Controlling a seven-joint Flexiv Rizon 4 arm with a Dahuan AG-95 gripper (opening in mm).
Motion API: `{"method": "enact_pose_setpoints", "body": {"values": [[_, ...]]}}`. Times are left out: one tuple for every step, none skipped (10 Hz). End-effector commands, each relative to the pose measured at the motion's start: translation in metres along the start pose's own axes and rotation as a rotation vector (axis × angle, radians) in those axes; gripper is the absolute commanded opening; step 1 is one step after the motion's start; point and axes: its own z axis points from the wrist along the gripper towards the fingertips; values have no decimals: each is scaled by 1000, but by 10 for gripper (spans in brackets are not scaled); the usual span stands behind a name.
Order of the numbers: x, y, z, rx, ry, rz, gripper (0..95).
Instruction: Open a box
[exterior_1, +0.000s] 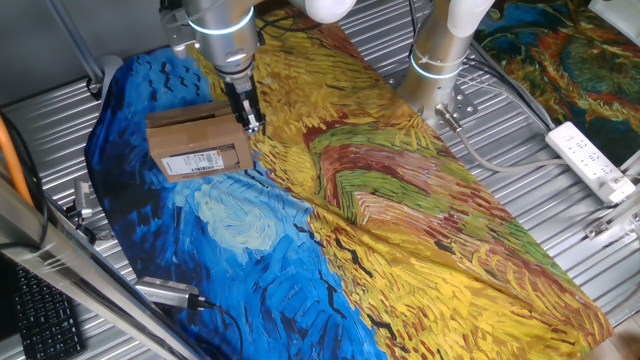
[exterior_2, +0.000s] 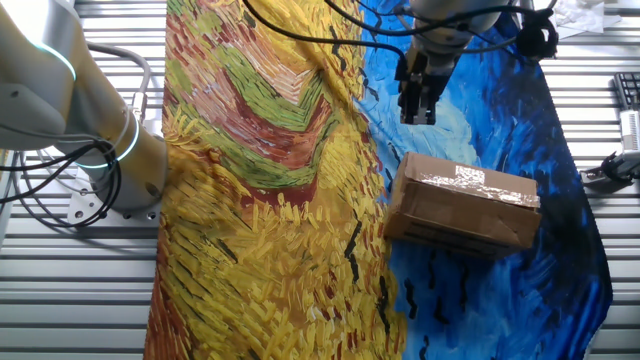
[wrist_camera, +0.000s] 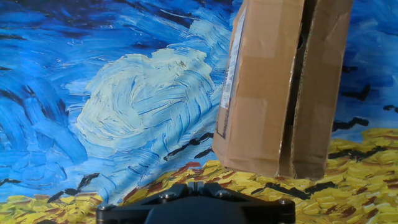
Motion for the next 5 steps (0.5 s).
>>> {"method": "enact_pose_setpoints", "body": {"values": [[0, 0, 0, 1, 6, 2, 0], [0, 0, 0, 3, 8, 5, 0], [0, 0, 0, 3, 7, 7, 0], [0, 0, 0, 1, 2, 11, 0], [0, 0, 0, 1, 2, 11, 0]]}}
